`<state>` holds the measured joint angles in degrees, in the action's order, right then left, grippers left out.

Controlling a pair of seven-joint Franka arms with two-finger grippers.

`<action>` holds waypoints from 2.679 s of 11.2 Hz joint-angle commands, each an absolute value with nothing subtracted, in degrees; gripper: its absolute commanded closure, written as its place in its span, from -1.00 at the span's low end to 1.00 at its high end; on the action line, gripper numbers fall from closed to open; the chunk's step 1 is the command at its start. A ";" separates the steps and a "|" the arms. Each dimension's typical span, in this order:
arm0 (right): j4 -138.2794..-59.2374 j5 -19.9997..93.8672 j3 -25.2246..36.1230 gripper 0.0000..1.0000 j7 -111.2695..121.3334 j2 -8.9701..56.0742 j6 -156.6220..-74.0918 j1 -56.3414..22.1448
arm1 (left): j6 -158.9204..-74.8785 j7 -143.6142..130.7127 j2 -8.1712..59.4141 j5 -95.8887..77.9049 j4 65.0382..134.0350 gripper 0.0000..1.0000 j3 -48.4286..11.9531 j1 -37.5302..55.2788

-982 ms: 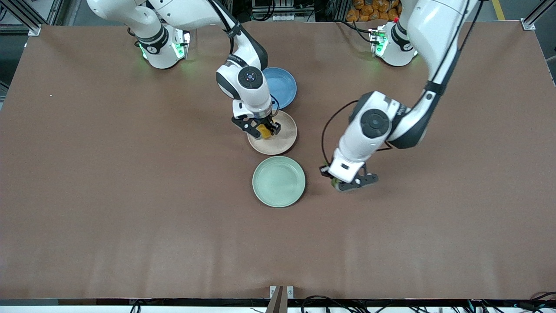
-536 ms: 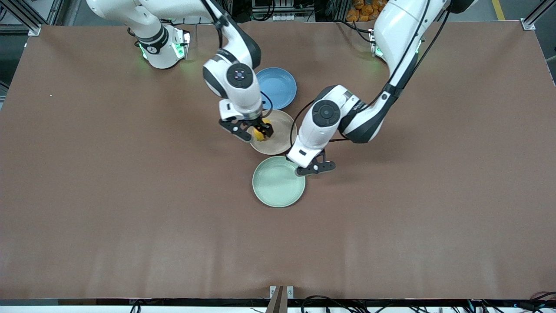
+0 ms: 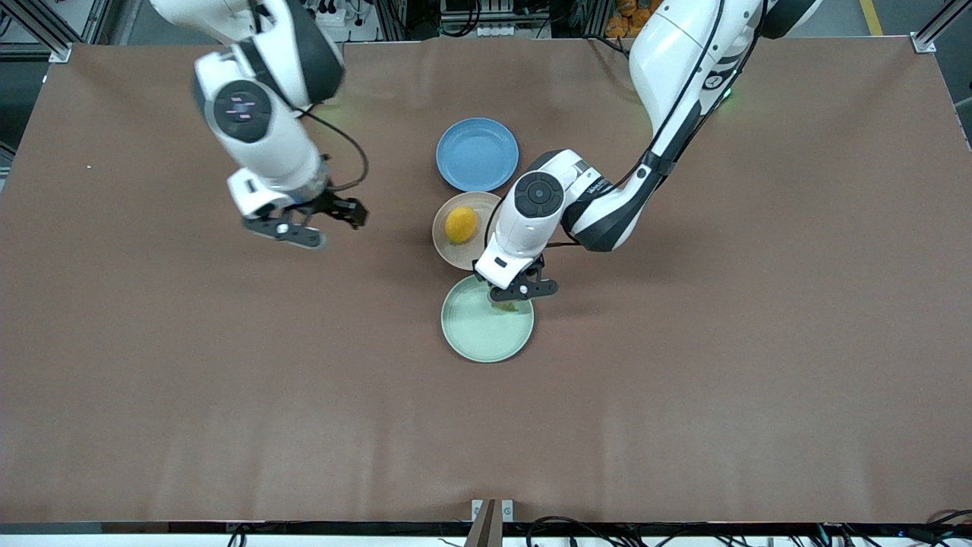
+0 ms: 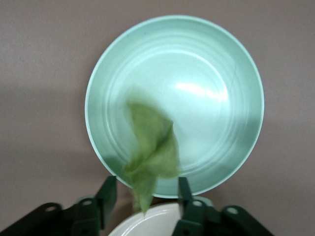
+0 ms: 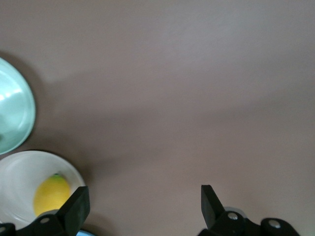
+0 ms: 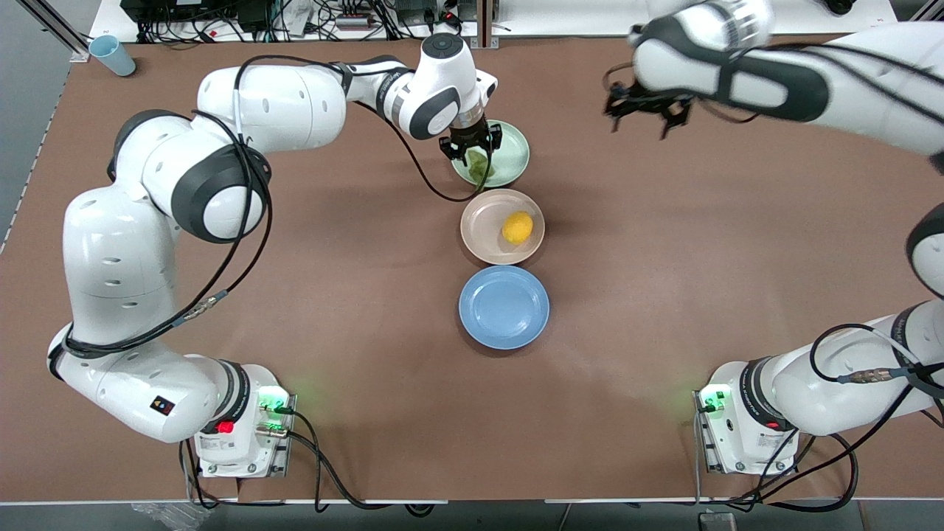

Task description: Place lemon and lettuce in plates

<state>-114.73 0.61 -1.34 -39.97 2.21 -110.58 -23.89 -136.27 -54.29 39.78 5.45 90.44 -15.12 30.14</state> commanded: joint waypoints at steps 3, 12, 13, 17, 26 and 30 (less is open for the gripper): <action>-104.79 1.76 10.70 -1.00 -18.23 -1.41 -95.21 -22.15 | -129.77 -53.79 35.52 7.12 89.56 -1.00 -13.80 23.75; -90.53 1.23 21.20 -1.00 1.48 -2.63 -85.25 -15.76 | -114.72 -36.86 25.24 7.38 89.47 -1.00 -13.62 6.09; -89.22 1.23 19.35 -1.00 3.41 -2.55 -85.25 -12.34 | -112.09 -33.00 24.35 7.38 89.47 -1.00 -13.71 3.80; -88.51 -0.25 11.97 -1.00 5.36 -2.55 -86.04 -4.05 | -98.90 -14.28 15.14 6.60 92.45 -1.00 -10.73 2.11; -86.84 -0.53 5.71 -1.00 5.36 -3.08 -85.34 -1.14 | -97.73 -7.74 -1.83 4.04 96.15 -1.00 -7.38 2.90; -86.92 -0.44 5.45 -1.00 5.36 -3.08 -85.34 -1.32 | -92.58 -7.39 -3.25 0.89 92.39 -1.00 -7.47 3.25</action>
